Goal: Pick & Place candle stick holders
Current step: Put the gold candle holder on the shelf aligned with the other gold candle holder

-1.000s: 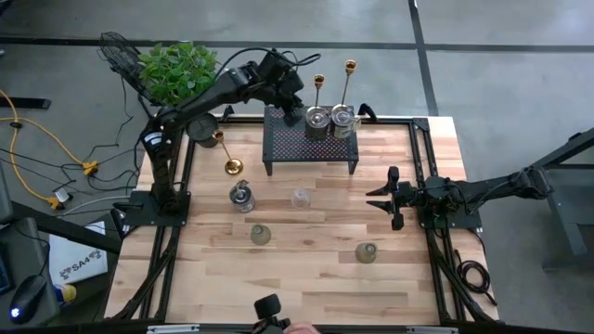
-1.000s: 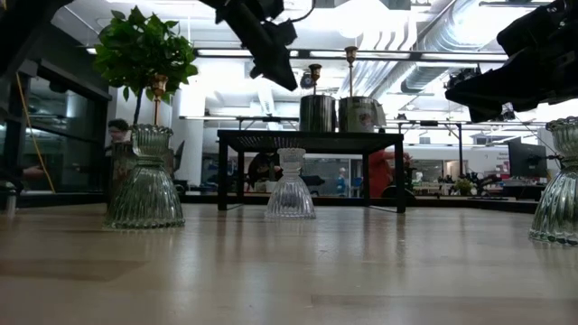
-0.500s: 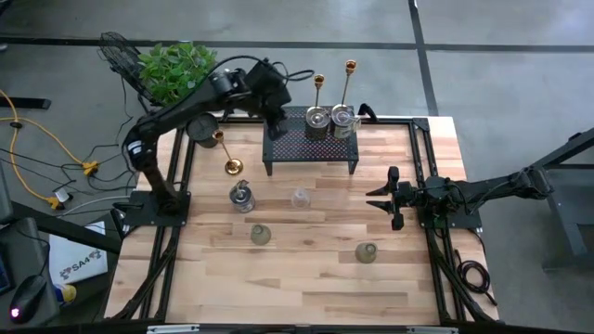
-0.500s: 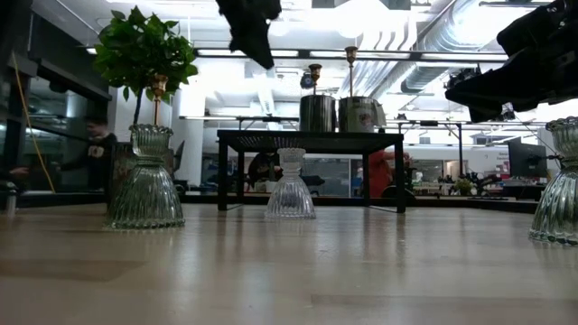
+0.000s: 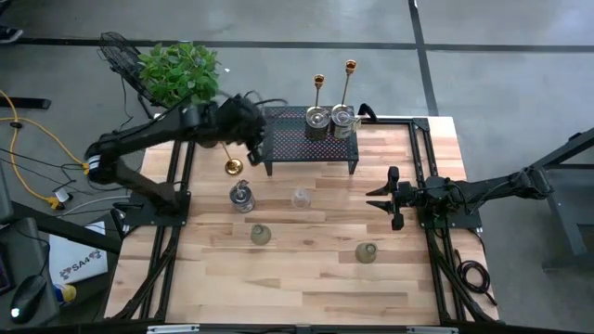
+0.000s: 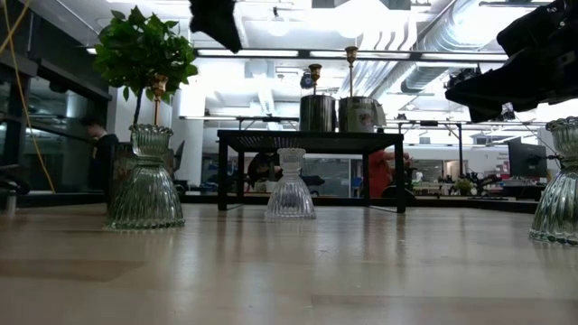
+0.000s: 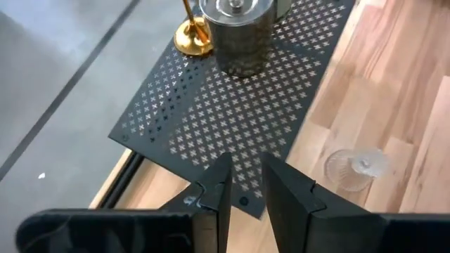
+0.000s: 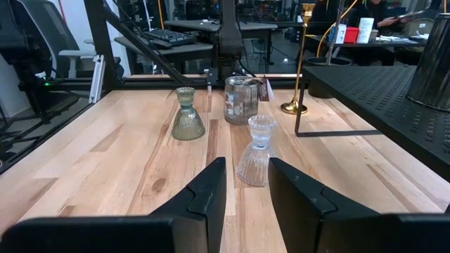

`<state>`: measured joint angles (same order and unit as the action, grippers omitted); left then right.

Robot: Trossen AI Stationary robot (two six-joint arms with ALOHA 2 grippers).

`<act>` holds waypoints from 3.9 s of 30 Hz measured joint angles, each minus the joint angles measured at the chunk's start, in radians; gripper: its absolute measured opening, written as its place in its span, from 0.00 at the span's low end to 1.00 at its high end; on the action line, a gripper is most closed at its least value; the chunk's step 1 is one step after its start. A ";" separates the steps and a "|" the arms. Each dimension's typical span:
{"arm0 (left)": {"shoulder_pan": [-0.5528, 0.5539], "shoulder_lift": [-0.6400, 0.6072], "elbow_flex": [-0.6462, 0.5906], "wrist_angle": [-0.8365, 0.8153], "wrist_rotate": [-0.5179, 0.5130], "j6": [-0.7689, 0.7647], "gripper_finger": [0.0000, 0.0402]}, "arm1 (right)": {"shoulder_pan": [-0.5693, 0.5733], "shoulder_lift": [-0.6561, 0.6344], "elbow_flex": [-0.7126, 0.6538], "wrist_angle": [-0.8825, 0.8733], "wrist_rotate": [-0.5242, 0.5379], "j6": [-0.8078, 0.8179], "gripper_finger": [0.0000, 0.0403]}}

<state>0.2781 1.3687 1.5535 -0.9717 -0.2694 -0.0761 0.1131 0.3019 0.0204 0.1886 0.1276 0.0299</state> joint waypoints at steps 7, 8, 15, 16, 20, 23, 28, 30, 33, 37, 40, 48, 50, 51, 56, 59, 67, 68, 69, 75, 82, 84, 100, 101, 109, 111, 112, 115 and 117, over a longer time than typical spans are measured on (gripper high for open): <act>-0.160 -0.224 -0.289 0.107 -0.148 -0.165 0.18 | 0.000 0.000 0.000 0.000 0.000 0.000 0.25; -0.187 -0.252 -0.329 0.119 -0.171 -0.196 0.18 | 0.000 0.000 0.000 0.000 0.000 0.000 0.25; -0.387 -0.404 -0.565 0.175 -0.371 -0.393 0.18 | 0.000 0.000 0.000 0.000 0.000 0.000 0.25; -0.417 -0.418 -0.593 0.176 -0.405 -0.424 0.19 | 0.000 0.000 0.000 0.000 0.000 0.000 0.25; -0.532 -0.464 -0.708 0.187 -0.542 -0.542 0.18 | 0.000 0.000 0.000 0.000 0.000 0.000 0.25; -0.601 -0.478 -0.793 0.213 -0.655 -0.609 0.18 | 0.000 0.000 0.000 0.000 0.000 0.000 0.25; -0.670 -0.474 -0.920 0.253 -0.823 -0.750 0.19 | 0.000 0.000 0.000 0.000 0.000 0.000 0.25; -0.682 -0.472 -0.967 0.278 -0.852 -0.790 0.19 | 0.000 0.000 0.000 0.000 0.000 0.000 0.25; -0.693 -0.472 -1.025 0.305 -0.875 -0.856 0.23 | 0.000 0.000 0.000 0.000 0.000 0.000 0.25; -0.691 -0.472 -1.091 0.354 -0.909 -0.915 0.35 | 0.000 0.000 0.000 0.000 0.000 0.000 0.25; -0.691 -0.469 -1.122 0.360 -0.941 -0.924 0.45 | 0.000 0.000 0.000 0.000 0.000 0.000 0.25; -0.691 -0.466 -1.206 0.415 -1.026 -0.932 0.58 | 0.000 0.000 0.000 0.000 0.000 0.000 0.25; -0.691 -0.466 -1.228 0.445 -1.055 -0.934 0.58 | 0.000 0.000 0.000 0.000 0.000 0.000 0.25; -0.691 -0.466 -1.240 0.459 -1.068 -0.934 0.58 | 0.000 0.000 0.000 0.000 0.000 0.000 0.25; -0.691 -0.466 -1.285 0.523 -1.118 -0.934 0.58 | 0.000 0.000 0.000 0.000 0.000 0.000 0.25; -0.690 -0.466 -1.300 0.558 -1.138 -0.930 0.58 | 0.000 0.000 0.000 0.000 0.000 0.000 0.25; -0.687 -0.466 -1.305 0.599 -1.140 -0.922 0.57 | 0.000 0.000 0.000 0.000 0.000 0.000 0.25; -0.680 -0.466 -1.305 0.616 -1.136 -0.914 0.56 | 0.000 0.000 0.000 0.000 0.000 0.000 0.25; -0.669 -0.466 -1.305 0.640 -1.125 -0.897 0.56 | 0.000 0.000 0.000 0.000 0.000 0.000 0.25; -0.570 -0.466 -1.305 0.830 -1.046 -0.675 0.55 | 0.000 0.000 0.000 0.000 0.000 0.000 0.25; -0.456 -0.466 -1.305 0.998 -0.942 -0.463 0.55 | 0.000 0.000 0.000 0.000 0.000 0.000 0.25; -0.427 -0.465 -1.305 1.031 -0.903 -0.421 0.55 | 0.000 0.000 0.000 0.000 0.000 0.000 0.25; -0.318 -0.387 -1.304 1.201 -0.806 -0.345 0.55 | 0.000 0.000 0.000 0.000 0.000 0.000 0.25; -0.318 -0.387 -1.304 1.200 -0.799 -0.351 0.55 | 0.000 0.000 0.000 -0.001 0.000 0.000 0.25; -0.318 -0.387 -1.304 1.186 -0.810 -0.453 0.55 | 0.000 0.000 0.000 0.000 0.000 0.000 0.25; -0.326 -0.387 -1.304 1.178 -0.815 -0.500 0.55 | 0.000 0.000 0.000 0.000 0.000 0.000 0.25; -0.335 -0.387 -1.304 1.171 -0.823 -0.524 0.55 | 0.000 0.000 0.000 0.000 0.000 0.000 0.25; -0.367 -0.387 -1.304 1.130 -0.877 -0.601 0.55 | 0.000 0.000 0.000 0.000 0.000 0.000 0.25; -0.387 -0.387 -1.304 1.093 -0.927 -0.650 0.55 | 0.000 0.000 0.000 0.000 0.000 0.000 0.25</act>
<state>-0.1089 0.9817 0.2497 0.1212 -1.1968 -0.7262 0.1135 0.3019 0.0200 0.1883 0.1280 0.0298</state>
